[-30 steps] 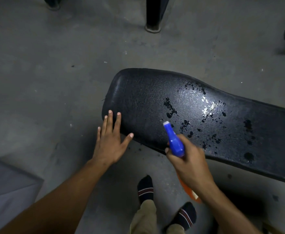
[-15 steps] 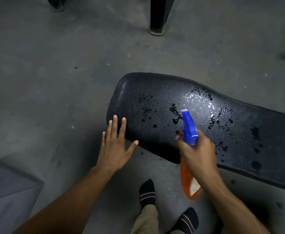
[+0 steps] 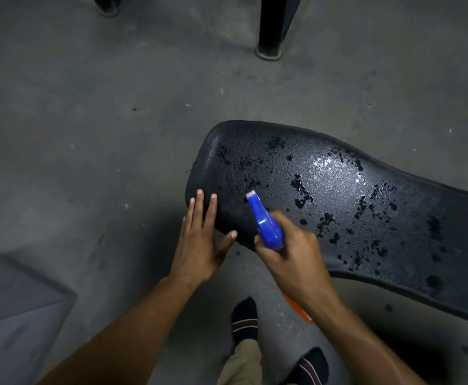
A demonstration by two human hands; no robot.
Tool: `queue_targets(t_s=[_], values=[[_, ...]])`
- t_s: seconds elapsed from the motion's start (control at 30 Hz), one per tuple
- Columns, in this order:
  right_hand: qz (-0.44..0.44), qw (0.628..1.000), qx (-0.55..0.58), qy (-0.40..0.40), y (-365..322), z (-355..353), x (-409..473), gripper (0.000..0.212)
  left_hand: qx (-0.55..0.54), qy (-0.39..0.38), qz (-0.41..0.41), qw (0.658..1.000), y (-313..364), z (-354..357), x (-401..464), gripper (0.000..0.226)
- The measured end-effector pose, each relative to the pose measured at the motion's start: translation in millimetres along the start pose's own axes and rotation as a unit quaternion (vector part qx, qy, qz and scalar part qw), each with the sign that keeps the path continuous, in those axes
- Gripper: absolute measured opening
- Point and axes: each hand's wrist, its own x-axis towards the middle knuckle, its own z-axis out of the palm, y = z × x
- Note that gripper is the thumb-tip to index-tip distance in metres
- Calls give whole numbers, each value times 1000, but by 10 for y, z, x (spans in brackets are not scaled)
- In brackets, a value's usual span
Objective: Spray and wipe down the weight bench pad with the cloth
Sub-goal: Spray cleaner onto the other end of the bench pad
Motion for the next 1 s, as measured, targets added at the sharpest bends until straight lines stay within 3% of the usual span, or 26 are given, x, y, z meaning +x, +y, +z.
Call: queue_targets(t_s=[0.13,0.3,0.47,0.63,0.77,0.93,1.0], values=[[3,1000,-10,-27,49,48,-130,21,-216,16,-41,975,-43,-29,-1,82],[42,995,-20,-88,154,63,-419,30,-336,12,-93,937,-11,-92,14,85],[110,993,6,-48,307,-20,-680,30,-343,21,-112,932,104,-131,6,87],[118,991,59,1,349,-184,-841,24,-375,37,-141,915,319,-182,19,93],[129,986,101,41,409,-356,-928,25,-346,26,-118,931,563,-145,21,91],[153,970,145,124,526,-661,-1064,60,-290,-46,-69,954,1081,78,-1,85],[161,961,166,148,633,-841,-1141,62,-258,-73,-40,963,1362,210,-14,80]])
